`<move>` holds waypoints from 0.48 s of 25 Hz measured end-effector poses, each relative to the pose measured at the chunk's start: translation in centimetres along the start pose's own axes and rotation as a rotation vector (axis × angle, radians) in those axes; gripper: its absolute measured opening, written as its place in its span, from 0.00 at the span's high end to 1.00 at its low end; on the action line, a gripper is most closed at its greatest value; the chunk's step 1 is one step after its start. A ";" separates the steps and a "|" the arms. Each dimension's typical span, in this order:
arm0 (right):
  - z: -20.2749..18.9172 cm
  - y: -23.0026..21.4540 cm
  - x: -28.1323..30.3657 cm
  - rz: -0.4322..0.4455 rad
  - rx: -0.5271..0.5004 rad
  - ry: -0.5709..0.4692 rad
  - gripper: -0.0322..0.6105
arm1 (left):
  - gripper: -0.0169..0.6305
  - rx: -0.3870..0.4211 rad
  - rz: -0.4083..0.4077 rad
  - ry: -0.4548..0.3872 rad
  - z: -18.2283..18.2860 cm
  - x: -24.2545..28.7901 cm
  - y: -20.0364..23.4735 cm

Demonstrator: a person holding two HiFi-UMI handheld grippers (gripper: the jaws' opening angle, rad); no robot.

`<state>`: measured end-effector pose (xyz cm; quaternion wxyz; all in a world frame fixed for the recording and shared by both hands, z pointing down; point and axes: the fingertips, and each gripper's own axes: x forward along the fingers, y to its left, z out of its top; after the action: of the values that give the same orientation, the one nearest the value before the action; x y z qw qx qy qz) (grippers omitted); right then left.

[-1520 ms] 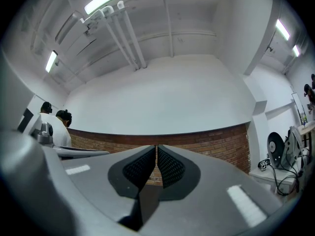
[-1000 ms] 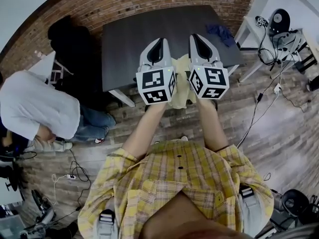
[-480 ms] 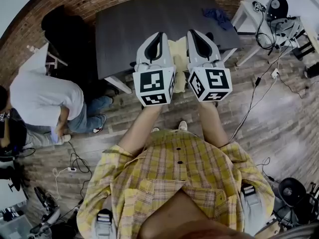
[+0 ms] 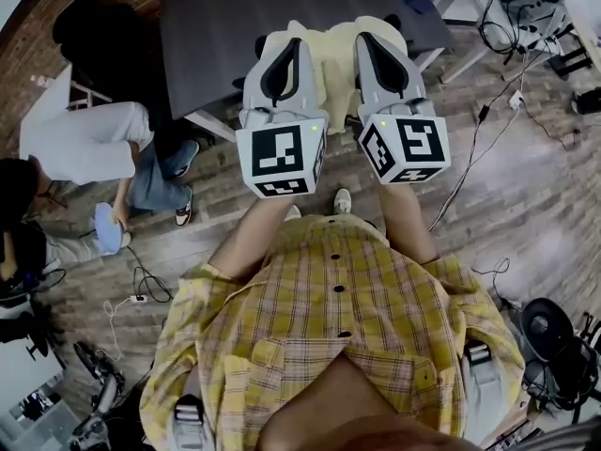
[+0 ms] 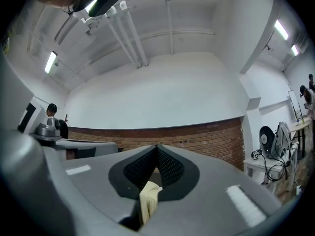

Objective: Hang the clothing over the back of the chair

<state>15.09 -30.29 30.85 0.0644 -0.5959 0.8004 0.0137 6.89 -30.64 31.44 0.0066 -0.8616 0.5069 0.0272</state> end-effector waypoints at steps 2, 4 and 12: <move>-0.4 0.3 -0.7 -0.004 0.007 0.007 0.96 | 0.98 0.003 -0.010 0.004 -0.3 -0.5 -0.4; -0.8 0.6 -1.2 -0.003 0.012 0.013 0.96 | 0.98 0.013 -0.023 0.014 -0.7 -0.9 -0.7; -2.5 2.2 -3.2 -0.009 0.022 0.041 0.96 | 0.98 0.018 -0.055 0.042 -2.6 -3.1 -1.7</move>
<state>13.63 -26.88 33.61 0.0546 -0.5990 0.7988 -0.0077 6.97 -27.18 34.19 0.0043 -0.8755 0.4833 0.0043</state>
